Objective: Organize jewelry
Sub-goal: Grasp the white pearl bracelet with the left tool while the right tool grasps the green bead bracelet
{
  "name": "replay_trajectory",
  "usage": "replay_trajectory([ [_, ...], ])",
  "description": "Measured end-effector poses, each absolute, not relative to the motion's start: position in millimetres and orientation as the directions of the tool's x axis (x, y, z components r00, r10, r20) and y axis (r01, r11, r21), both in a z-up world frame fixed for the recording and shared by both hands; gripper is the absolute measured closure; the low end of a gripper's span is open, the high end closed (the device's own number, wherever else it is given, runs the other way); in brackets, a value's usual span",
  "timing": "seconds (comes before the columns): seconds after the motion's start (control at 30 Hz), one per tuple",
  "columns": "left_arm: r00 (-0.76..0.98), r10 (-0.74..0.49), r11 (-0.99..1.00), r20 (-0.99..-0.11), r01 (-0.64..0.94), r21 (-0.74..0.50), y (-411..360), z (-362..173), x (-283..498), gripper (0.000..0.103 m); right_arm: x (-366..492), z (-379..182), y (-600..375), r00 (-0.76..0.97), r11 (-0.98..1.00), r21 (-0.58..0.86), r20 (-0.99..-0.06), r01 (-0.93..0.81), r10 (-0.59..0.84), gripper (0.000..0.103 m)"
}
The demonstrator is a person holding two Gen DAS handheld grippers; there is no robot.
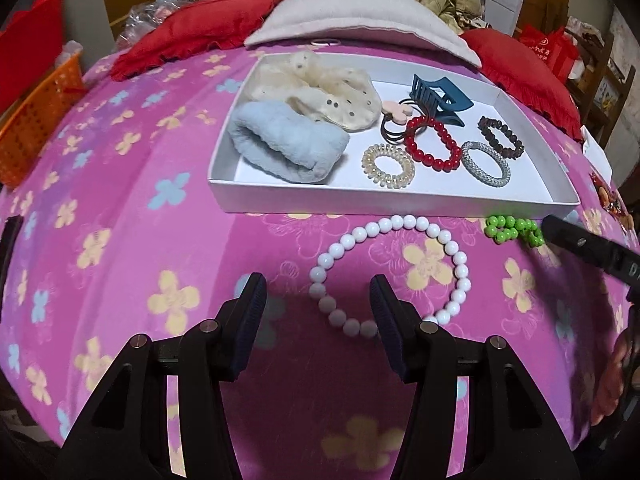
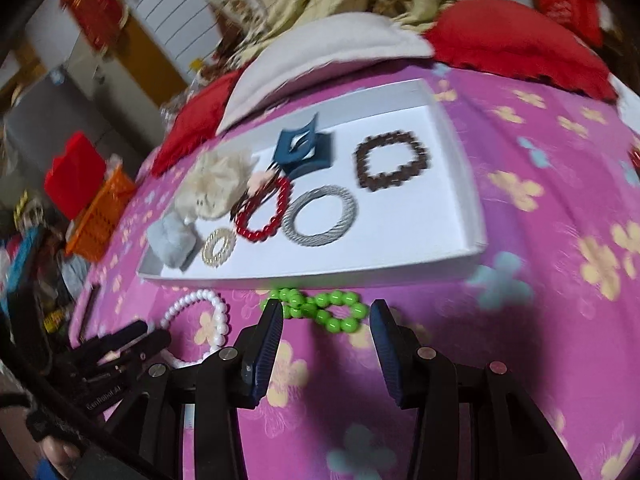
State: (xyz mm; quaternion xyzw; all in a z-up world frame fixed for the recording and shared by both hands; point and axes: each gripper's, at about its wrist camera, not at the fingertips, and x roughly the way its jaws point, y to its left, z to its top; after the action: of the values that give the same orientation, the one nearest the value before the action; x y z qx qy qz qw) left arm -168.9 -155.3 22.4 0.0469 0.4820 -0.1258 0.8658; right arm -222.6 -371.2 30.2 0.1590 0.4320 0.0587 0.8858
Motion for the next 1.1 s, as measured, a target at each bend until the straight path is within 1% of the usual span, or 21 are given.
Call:
replay_trajectory([
  [0.13,0.511,-0.164,0.962,-0.844,0.273,-0.022,-158.9,15.1,-162.6,0.05,-217.3,24.3,-348.5,0.627,0.976,0.215,-0.757,-0.027,0.184,0.06],
  [0.2,0.517,-0.168,0.957,-0.839,0.288,-0.013,-161.0,14.9,-162.4,0.051,-216.8,23.2,-342.8,0.623,0.981,0.189,-0.762,-0.048,0.177,0.059],
  [0.23,0.516,-0.174,0.956,-0.839,0.294,-0.018,-160.8,14.9,-162.6,0.06,-217.0,23.3,-341.8,0.618,0.98,0.19,-0.764,-0.059,0.185,0.059],
  [0.27,0.519,-0.176,0.955,-0.837,0.296,-0.018,-160.2,15.8,-164.0,0.076,-218.0,23.1,-340.3,0.614,0.981,0.185,-0.768,-0.063,0.184,0.06],
  [0.33,0.515,-0.177,0.953,-0.838,0.302,-0.016,-160.7,15.8,-166.8,0.089,-219.3,23.3,-336.6,0.598,0.98,0.183,-0.778,-0.079,0.193,0.064],
  [0.43,0.522,-0.16,0.954,-0.838,0.301,0.005,-158.0,15.5,-175.0,0.09,-225.2,23.3,-331.5,0.563,0.967,0.229,-0.787,-0.111,0.251,0.068],
  [0.67,0.507,-0.158,0.948,-0.848,0.318,0.013,-143.7,15.1,-199.7,0.09,-248.5,22.8,-305.3,0.46,0.936,0.27,-0.818,-0.226,0.347,0.069],
  [0.77,0.508,-0.138,0.945,-0.85,0.325,0.042,-137.6,15.3,-210.6,0.09,-251.1,22.2,-300.8,0.464,0.941,0.25,-0.822,-0.227,0.33,0.069],
  [0.83,0.512,-0.129,0.944,-0.849,0.326,0.053,-131.2,14.8,-217.7,0.09,-251.4,23.3,-300.0,0.483,0.952,0.217,-0.824,-0.216,0.297,0.065],
  [0.9,0.508,-0.136,0.944,-0.851,0.327,0.044,-124.6,14.5,-222.1,0.09,-251.6,26.0,-298.1,0.511,0.963,0.168,-0.821,-0.21,0.255,0.062],
  [1.1,0.527,-0.164,0.955,-0.834,0.297,0.0,-113.8,23.1,-222.3,0.089,-248.6,28.2,-303.0,0.54,0.975,0.126,-0.816,-0.182,0.206,0.061],
])
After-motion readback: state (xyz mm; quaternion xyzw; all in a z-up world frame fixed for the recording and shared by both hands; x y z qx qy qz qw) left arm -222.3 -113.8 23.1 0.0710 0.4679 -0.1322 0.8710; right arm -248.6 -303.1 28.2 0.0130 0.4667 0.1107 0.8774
